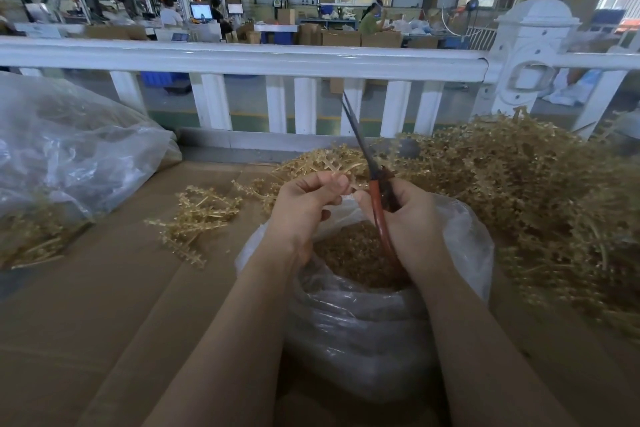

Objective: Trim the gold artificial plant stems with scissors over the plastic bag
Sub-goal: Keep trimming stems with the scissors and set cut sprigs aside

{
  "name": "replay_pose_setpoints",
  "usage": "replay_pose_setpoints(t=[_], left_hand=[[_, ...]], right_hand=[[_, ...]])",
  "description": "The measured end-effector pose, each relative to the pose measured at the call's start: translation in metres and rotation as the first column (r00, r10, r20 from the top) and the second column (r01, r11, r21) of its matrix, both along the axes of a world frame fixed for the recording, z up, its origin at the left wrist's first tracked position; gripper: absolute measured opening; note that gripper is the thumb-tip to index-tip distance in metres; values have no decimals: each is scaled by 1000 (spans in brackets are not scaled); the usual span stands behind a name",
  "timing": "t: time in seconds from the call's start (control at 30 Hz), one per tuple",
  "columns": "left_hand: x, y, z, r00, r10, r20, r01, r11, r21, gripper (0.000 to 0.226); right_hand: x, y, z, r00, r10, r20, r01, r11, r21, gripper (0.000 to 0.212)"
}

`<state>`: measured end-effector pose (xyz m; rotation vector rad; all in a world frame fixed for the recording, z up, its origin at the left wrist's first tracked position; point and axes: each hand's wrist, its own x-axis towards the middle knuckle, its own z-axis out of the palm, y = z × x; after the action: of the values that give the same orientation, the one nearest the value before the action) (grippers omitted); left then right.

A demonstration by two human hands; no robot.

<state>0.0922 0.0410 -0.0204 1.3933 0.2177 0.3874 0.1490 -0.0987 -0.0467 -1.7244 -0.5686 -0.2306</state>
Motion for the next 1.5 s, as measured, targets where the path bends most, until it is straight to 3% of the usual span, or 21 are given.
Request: replay_pose_setpoints(t=[0.23, 0.5, 0.93, 1.5], left_hand=[[-1, 5, 2, 991, 89, 102, -96, 993, 70, 34], [-1, 8, 1, 988, 76, 131, -85, 994, 66, 20], [-3, 11, 2, 988, 109, 111, -114, 993, 39, 29], [-5, 7, 7, 991, 108, 78, -106, 994, -23, 22]], right_hand=[[-4, -4, -2, 965, -174, 197, 238, 896, -375, 52], [-5, -4, 2, 930, -211, 302, 341, 804, -487, 58], [-11, -1, 4, 871, -285, 399, 468, 725, -505, 50], [-7, -1, 2, 902, -243, 357, 402, 773, -491, 52]])
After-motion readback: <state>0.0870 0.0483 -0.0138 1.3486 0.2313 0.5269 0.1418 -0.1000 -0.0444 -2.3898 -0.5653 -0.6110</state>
